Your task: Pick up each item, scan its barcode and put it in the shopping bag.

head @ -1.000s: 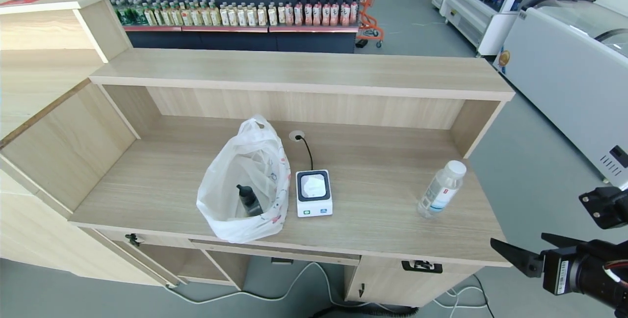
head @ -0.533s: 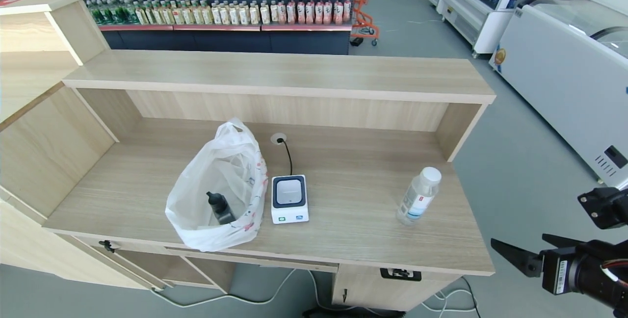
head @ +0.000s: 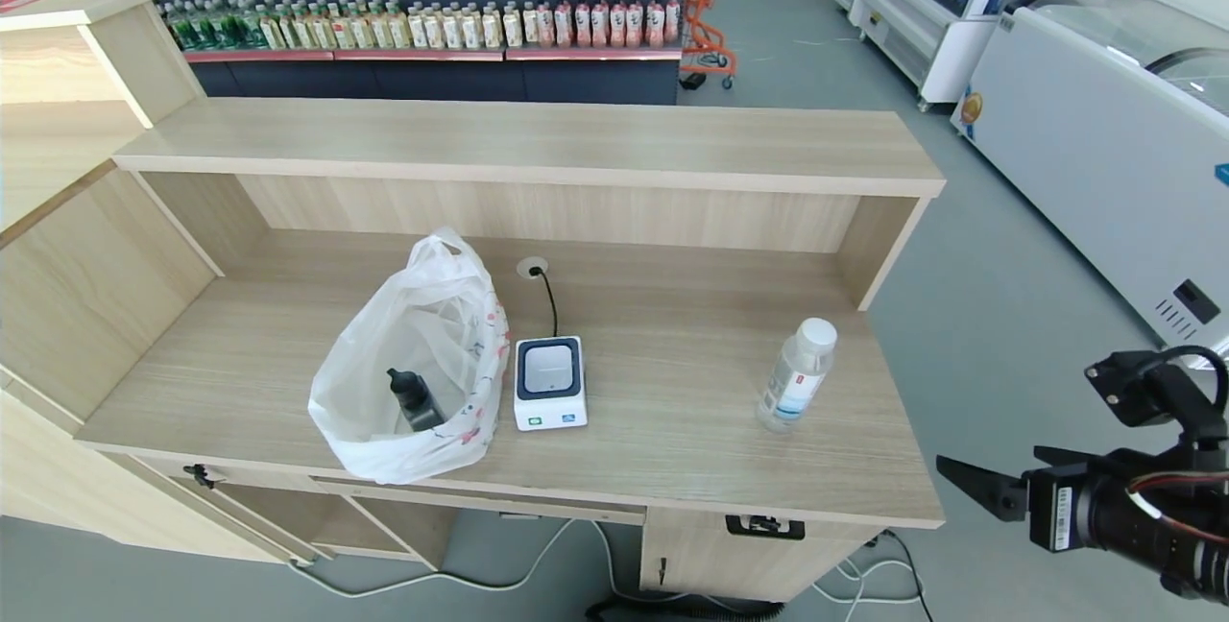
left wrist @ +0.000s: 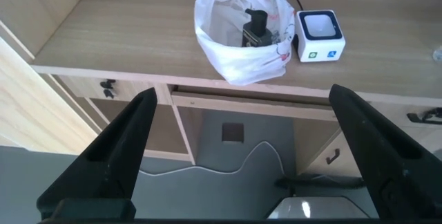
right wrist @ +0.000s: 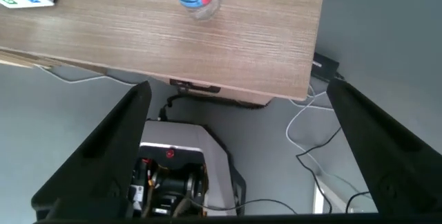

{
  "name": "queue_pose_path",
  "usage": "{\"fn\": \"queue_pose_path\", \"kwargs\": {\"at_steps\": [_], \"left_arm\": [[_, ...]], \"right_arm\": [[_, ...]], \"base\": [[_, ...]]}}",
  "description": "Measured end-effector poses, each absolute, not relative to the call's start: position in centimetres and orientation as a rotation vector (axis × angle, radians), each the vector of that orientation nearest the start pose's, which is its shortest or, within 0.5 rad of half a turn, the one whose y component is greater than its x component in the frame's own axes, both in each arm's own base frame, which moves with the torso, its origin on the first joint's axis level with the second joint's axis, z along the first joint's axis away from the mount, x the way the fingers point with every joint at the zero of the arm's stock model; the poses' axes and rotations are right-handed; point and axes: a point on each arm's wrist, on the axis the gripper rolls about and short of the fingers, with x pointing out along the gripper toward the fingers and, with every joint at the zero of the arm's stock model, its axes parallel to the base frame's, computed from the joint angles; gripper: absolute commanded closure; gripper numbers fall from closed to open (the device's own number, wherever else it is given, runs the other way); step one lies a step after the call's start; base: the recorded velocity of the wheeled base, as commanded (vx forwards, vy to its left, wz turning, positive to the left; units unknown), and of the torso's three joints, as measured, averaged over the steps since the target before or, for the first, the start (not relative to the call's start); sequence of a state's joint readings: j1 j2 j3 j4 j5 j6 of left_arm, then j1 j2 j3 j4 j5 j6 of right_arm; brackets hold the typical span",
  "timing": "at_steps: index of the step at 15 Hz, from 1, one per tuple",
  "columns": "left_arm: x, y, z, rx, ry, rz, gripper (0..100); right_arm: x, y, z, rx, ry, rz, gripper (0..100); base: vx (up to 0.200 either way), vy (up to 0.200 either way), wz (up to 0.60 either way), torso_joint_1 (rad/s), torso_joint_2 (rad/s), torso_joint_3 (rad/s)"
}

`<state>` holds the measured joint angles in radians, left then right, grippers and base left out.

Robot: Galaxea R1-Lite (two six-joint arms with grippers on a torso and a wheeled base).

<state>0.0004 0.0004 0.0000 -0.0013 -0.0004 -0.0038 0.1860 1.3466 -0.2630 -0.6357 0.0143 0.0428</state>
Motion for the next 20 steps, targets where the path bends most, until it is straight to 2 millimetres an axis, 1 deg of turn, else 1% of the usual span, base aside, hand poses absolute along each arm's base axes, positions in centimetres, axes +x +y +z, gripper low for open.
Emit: {"fn": "queue_pose_path", "kwargs": {"at_steps": [2, 4, 6, 8, 11, 14, 18, 20], "left_arm": [[-2.3, 0.0, 7.6, -0.004, 0.0, -0.001, 0], [-2.3, 0.0, 7.6, -0.004, -0.001, 0.0, 0], [-2.3, 0.0, 7.6, -0.004, 0.0, -0.001, 0], [-2.3, 0.0, 7.6, -0.004, 0.0, 0.0, 0], [-2.3, 0.0, 7.6, -0.004, 0.0, 0.0, 0], [-2.3, 0.0, 7.6, -0.004, -0.001, 0.0, 0], [-2.3, 0.0, 7.6, -0.004, -0.001, 0.0, 0], [-2.3, 0.0, 7.6, -0.004, -0.001, 0.0, 0]], "right_arm": [[19.4, 4.0, 13.2, -0.008, 0.454, 0.208, 0], [21.0, 4.8, 13.2, -0.016, 0.466, 0.236, 0], [21.9, 5.6, 12.5, -0.021, 0.492, 0.268, 0], [22.7, 6.1, 12.1, -0.015, 0.459, 0.29, 0], [23.5, 6.5, 11.0, -0.018, 0.463, 0.311, 0], [23.9, 6.7, 10.1, -0.023, 0.494, 0.312, 0], [23.9, 6.6, 9.5, -0.032, 0.52, 0.299, 0], [23.7, 6.5, 9.4, -0.069, 0.51, 0.287, 0]], "base": [[0.0, 0.0, 0.0, 0.0, 0.0, 0.0], [0.0, 0.0, 0.0, 0.0, 0.0, 0.0], [0.0, 0.0, 0.0, 0.0, 0.0, 0.0], [0.0, 0.0, 0.0, 0.0, 0.0, 0.0], [0.0, 0.0, 0.0, 0.0, 0.0, 0.0], [0.0, 0.0, 0.0, 0.0, 0.0, 0.0], [0.0, 0.0, 0.0, 0.0, 0.0, 0.0], [0.0, 0.0, 0.0, 0.0, 0.0, 0.0]]}}
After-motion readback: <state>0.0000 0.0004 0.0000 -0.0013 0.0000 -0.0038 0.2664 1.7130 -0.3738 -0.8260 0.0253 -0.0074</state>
